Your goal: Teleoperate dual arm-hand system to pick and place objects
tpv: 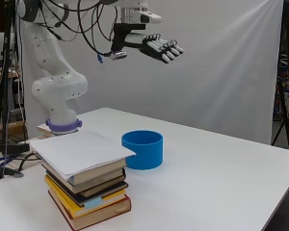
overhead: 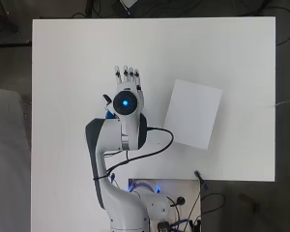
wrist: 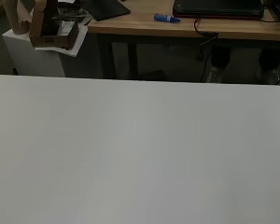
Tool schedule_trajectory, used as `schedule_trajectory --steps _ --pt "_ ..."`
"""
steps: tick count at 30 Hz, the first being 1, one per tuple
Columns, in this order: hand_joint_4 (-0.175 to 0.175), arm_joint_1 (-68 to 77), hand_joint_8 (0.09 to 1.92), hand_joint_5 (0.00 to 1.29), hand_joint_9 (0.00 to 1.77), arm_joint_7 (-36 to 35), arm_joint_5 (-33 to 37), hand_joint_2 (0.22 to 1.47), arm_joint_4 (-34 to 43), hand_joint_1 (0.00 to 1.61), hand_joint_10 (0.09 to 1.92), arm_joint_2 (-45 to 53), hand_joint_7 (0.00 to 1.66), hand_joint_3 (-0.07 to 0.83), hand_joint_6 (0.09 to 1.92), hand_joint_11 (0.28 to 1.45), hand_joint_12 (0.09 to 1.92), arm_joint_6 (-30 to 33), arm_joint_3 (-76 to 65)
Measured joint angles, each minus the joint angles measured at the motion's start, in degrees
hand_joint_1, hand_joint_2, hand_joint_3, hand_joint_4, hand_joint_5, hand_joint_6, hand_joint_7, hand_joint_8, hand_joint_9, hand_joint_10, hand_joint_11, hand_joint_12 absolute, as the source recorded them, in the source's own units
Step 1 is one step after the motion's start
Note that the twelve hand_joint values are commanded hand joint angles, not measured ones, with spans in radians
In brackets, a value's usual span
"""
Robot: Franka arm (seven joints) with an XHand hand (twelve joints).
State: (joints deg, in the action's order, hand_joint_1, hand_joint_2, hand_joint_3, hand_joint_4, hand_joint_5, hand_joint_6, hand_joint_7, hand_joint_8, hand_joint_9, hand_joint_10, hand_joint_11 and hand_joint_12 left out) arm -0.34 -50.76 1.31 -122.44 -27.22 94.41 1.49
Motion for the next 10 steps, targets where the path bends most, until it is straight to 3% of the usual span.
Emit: schedule_trajectory --steps 5,10 --pt "0.080 -0.09 0.09 0.10 0.29 -2.77 -0.54 1.03 2.34 0.28 0.09 0.24 0.15 0.010 0.09 0.40 0.09 -4.60 -0.65" --pt "0.077 -0.33 0.09 0.12 0.30 0.98 -2.30 1.05 1.34 0.26 0.09 -0.12 0.17 0.011 0.09 0.40 0.09 -4.34 -0.74"
